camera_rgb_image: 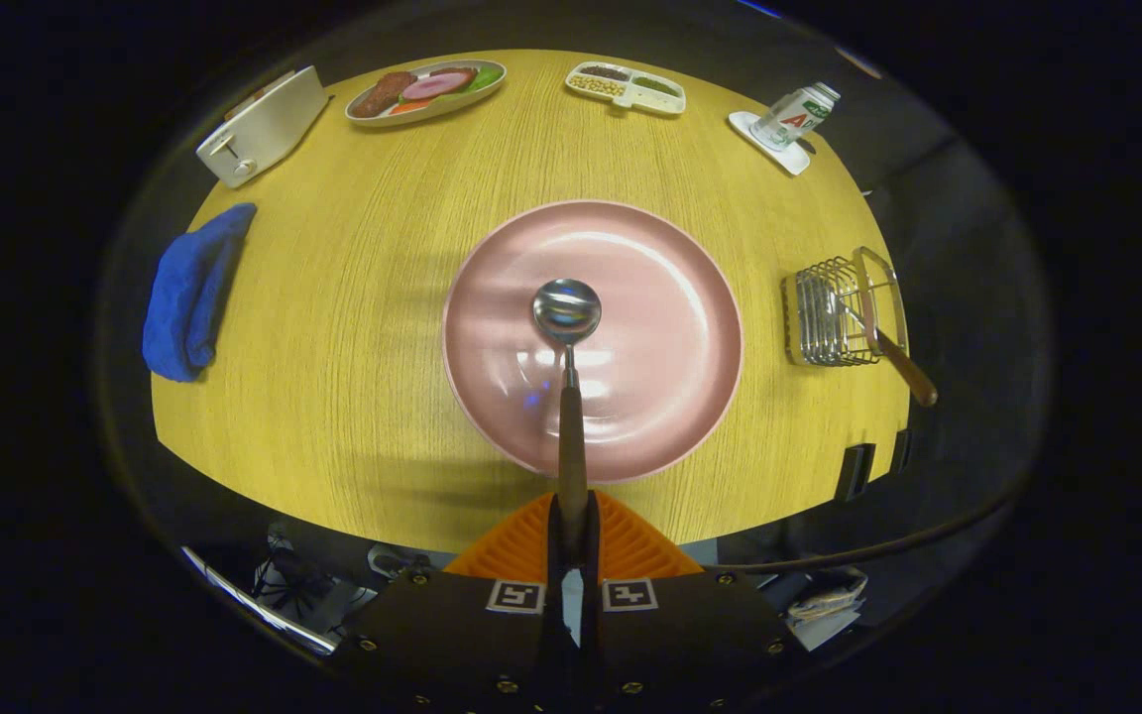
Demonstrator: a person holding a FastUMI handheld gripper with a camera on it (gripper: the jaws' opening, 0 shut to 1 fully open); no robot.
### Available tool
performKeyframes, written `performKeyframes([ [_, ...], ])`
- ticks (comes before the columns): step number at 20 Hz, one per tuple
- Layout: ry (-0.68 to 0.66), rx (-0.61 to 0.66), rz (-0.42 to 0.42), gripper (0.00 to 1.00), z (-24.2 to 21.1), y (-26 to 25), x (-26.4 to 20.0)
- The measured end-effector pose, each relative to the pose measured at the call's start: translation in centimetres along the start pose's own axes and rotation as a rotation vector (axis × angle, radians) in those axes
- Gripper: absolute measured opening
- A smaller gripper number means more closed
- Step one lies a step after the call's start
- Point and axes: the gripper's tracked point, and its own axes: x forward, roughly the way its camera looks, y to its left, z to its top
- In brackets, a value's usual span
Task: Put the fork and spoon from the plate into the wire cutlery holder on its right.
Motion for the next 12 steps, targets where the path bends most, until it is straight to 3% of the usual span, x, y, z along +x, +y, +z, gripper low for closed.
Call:
performKeyframes([
  [12, -0.069, 0.062, -0.109, 0.07, 1.6, -6.1, -4.9],
])
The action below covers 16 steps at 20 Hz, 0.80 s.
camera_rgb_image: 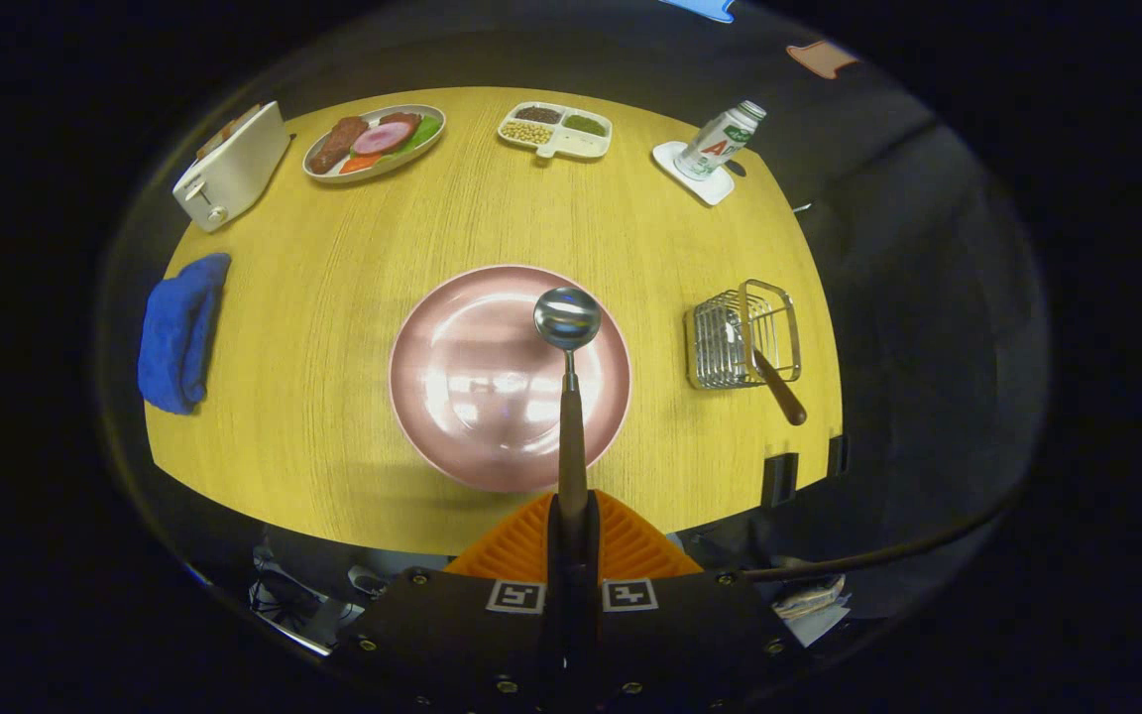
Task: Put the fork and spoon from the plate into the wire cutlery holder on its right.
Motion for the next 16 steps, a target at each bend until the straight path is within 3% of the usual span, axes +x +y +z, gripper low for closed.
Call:
performKeyframes([
  [16, -0.017, 0.176, -0.101, 0.07, 1.7, -11.4, -1.9],
])
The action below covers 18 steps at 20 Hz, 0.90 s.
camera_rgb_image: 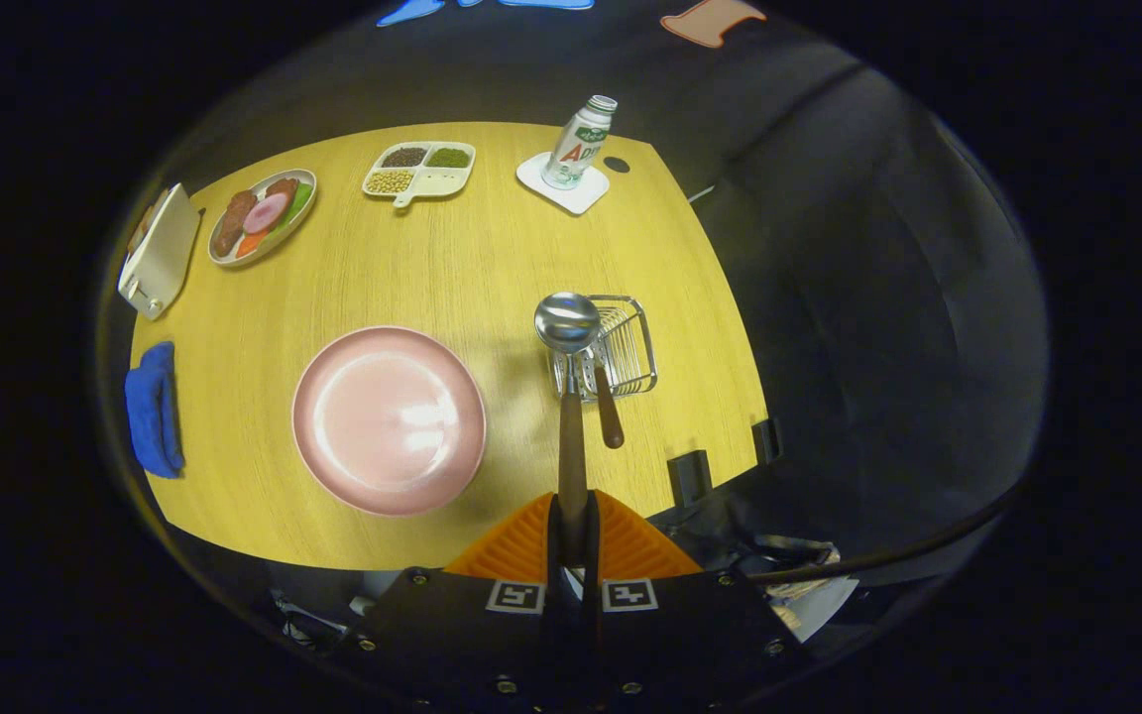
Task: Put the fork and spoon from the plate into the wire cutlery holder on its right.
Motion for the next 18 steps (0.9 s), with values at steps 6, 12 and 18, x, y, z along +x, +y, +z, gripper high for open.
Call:
performKeyframes([
  [6, 0.028, 0.032, -0.032, 0.07, 0.2, -3.3, 1.5],
  [12, 0.058, 0.036, -0.033, 0.07, -0.2, -5.3, 3.4],
  [18, 0.079, -0.023, -0.014, 0.07, -0.1, -5.3, 5.5],
])
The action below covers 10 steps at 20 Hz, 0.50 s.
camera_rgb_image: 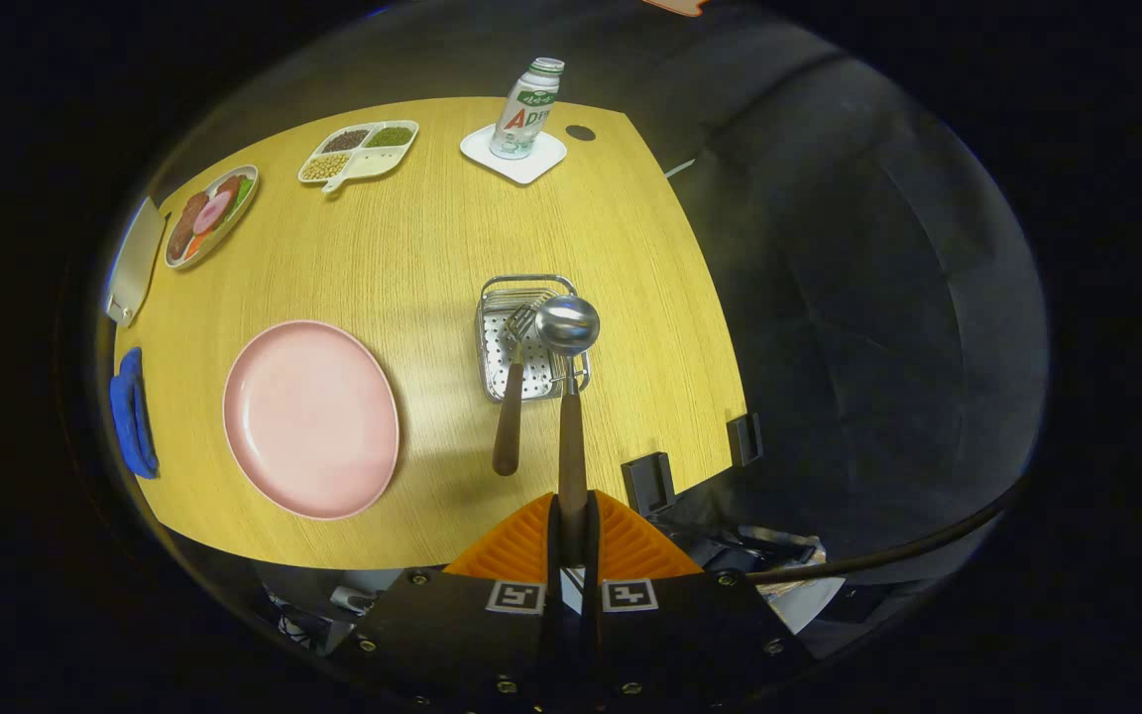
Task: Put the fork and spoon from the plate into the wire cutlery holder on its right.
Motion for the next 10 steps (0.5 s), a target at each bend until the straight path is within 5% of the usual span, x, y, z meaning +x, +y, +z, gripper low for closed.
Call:
performKeyframes([
  [10, 0.047, -0.089, 0.048, 0.07, 0.8, 0.8, 2.1],
])
